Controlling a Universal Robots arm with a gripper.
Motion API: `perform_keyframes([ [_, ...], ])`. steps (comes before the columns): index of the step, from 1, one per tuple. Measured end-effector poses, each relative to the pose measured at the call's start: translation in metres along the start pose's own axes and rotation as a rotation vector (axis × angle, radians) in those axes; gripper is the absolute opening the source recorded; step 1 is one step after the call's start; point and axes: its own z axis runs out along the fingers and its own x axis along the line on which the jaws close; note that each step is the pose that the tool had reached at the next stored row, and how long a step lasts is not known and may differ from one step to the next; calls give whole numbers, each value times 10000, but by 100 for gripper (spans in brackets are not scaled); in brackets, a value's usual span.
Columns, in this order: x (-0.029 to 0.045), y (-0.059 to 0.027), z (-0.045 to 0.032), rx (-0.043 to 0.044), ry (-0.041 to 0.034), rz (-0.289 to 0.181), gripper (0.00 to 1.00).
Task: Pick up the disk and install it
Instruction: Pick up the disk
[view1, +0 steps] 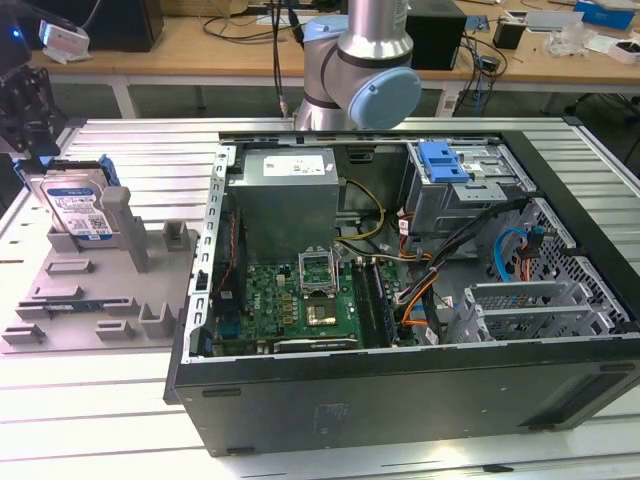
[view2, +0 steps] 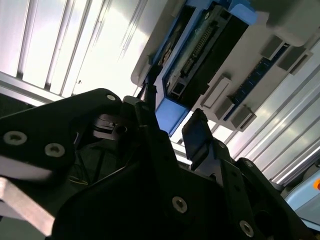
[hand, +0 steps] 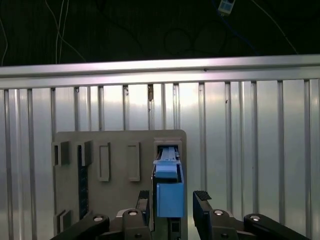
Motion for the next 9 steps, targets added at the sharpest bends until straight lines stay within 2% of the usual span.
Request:
perform_keyframes([
  [1, 0, 2, 3, -1, 0, 0, 50],
  [9, -2, 13, 37, 0, 0, -1, 50],
])
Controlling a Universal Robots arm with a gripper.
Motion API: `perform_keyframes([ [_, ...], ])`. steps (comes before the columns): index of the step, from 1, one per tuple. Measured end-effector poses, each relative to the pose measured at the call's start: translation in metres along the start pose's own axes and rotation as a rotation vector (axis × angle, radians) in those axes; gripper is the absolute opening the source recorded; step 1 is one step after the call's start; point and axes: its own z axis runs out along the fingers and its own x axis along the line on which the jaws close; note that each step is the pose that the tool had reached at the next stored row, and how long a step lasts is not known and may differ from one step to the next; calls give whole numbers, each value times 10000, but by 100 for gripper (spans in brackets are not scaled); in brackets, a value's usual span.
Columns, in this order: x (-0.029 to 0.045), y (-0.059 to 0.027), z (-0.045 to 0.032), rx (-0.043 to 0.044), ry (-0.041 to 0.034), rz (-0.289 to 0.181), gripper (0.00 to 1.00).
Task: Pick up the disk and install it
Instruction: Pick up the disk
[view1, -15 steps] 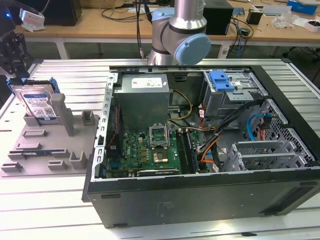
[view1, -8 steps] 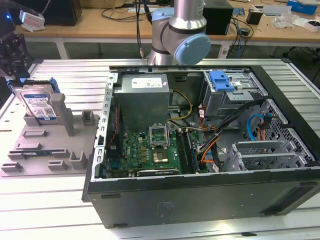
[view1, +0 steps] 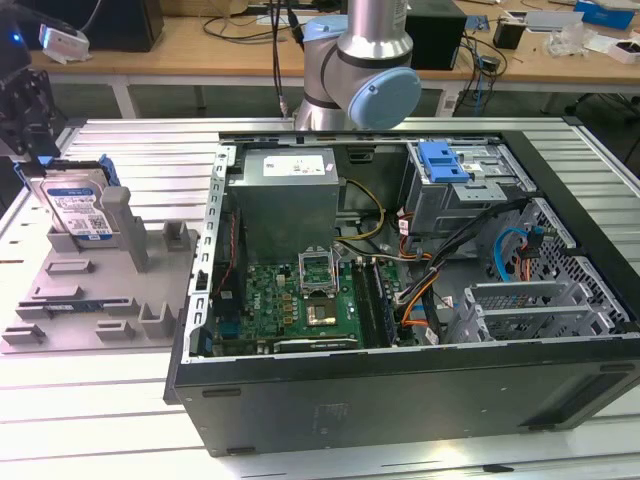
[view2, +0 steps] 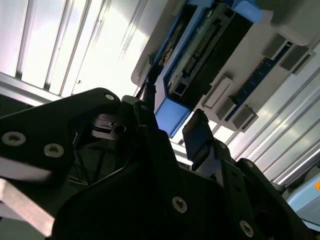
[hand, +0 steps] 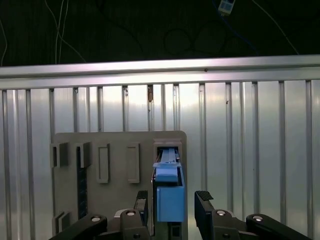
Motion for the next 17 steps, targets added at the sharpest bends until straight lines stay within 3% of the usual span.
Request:
perform_keyframes([
  [17, 25, -22, 54, 1, -9, 0, 50],
])
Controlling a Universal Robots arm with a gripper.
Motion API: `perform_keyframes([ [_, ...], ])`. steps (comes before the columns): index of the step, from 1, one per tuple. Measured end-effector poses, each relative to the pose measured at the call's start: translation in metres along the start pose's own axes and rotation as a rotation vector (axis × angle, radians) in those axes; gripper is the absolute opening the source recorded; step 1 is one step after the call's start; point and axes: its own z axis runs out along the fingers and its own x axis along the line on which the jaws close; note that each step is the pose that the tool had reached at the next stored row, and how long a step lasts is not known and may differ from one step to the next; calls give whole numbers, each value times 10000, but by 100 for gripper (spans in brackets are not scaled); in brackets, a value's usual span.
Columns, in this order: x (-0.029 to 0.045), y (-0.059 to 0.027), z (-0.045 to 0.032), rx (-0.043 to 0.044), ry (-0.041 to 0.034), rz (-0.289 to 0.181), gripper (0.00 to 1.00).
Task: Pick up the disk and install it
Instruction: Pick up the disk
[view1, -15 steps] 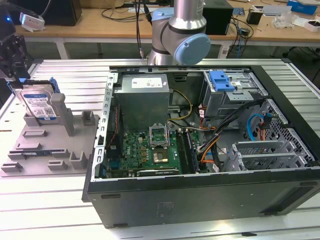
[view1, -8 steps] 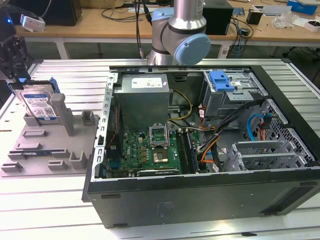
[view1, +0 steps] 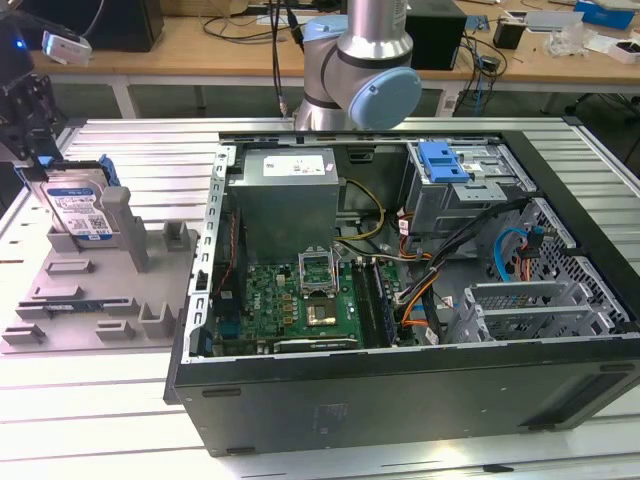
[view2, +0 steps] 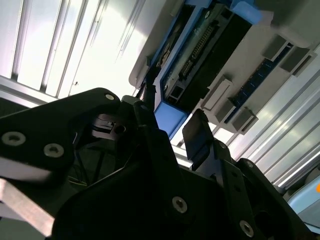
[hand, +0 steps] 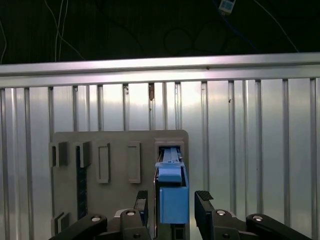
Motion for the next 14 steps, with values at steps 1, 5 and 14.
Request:
perform_keyframes([
  [1, 1, -1, 0, -2, -1, 1, 50],
  [5, 3, -2, 18, -2, -3, 1, 50],
  [14, 0, -2, 75, -3, -2, 0, 50],
])
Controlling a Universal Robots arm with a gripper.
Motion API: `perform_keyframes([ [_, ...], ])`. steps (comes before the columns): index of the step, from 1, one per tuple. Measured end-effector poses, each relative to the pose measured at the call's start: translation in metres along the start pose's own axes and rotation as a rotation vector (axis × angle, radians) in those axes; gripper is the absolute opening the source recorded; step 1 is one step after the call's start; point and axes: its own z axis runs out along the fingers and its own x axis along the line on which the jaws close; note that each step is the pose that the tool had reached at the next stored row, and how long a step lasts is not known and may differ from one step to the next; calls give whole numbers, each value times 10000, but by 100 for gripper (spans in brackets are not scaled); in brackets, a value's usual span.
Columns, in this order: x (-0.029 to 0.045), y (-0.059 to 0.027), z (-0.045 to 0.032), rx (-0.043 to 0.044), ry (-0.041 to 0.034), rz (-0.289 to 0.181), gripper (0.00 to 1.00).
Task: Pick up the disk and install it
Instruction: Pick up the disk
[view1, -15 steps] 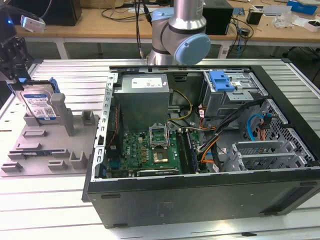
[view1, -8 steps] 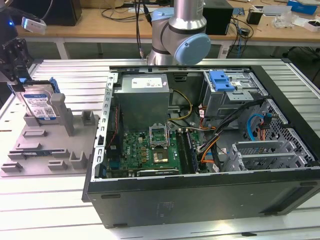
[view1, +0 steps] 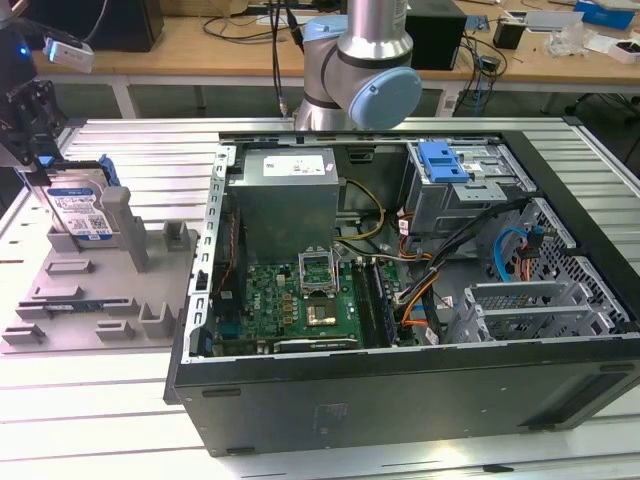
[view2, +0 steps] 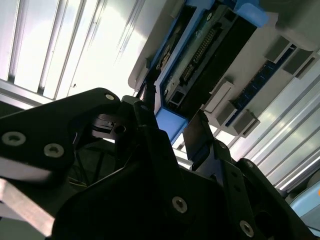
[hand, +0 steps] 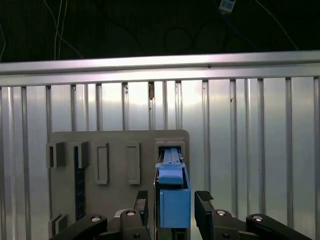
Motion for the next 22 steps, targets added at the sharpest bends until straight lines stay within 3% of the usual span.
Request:
perform_keyframes([
  [22, -13, 0, 52, 1, -1, 0, 50],
])
